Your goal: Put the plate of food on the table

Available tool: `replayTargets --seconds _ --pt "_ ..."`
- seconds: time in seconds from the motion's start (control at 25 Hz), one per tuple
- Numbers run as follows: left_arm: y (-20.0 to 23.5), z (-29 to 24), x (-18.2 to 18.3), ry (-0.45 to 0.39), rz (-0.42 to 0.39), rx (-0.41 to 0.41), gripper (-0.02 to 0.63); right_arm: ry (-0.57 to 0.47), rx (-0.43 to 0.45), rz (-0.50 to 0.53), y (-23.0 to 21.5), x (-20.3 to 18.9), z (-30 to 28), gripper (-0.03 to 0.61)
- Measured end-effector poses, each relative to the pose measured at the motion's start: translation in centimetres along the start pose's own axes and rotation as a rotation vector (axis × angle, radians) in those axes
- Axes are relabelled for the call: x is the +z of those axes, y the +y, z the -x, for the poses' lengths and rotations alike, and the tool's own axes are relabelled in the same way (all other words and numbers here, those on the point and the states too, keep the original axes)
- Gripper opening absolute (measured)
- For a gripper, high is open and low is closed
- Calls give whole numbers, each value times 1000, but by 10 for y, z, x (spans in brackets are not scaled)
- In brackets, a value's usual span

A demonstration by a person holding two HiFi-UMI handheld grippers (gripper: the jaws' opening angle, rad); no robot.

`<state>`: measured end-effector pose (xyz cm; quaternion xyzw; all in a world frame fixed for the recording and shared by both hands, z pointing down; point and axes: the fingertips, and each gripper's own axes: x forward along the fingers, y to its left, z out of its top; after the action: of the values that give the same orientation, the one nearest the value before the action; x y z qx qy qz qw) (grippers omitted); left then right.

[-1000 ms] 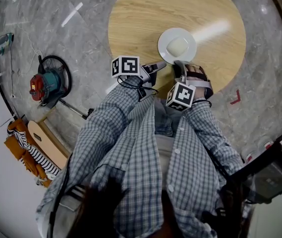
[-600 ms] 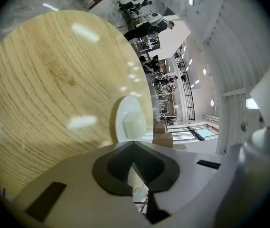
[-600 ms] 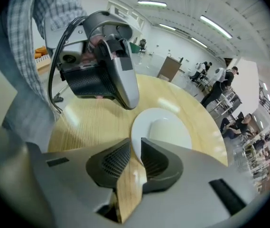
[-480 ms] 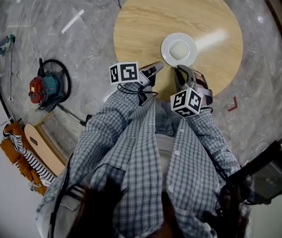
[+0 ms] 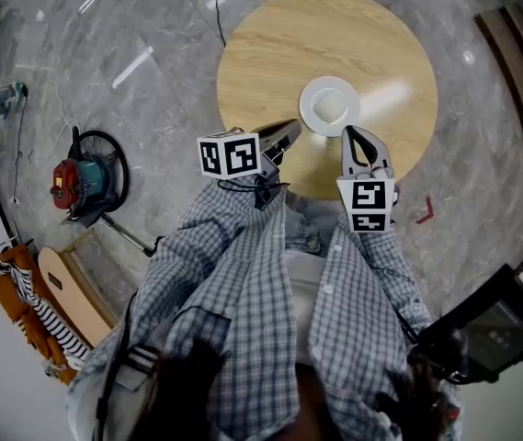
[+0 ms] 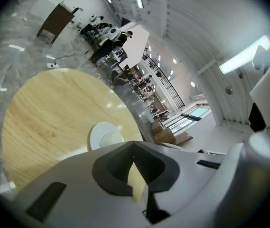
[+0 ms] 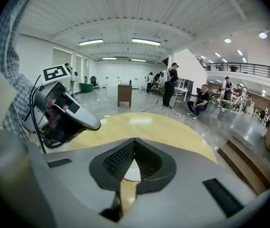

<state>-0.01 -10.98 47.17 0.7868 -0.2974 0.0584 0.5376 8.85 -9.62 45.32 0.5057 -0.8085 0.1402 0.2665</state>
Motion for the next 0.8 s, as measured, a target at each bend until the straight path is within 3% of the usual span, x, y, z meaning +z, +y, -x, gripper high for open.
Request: replayTargets --seconds 0.12,0.28,0.56,0.8 --pt "-18 8 10 -16 -99 -3 8 -43 -35 -65 -10 11 15 8" --pt "-40 18 21 -53 -167 -23 8 -83 -66 -106 -20 18 29 8" --pt "-70 29 28 -35 -366 -36 8 -164 -97 -179 -28 38 49 8" --pt "-87 27 27 -15 -522 -42 8 -206 -109 -159 -27 50 64 8"
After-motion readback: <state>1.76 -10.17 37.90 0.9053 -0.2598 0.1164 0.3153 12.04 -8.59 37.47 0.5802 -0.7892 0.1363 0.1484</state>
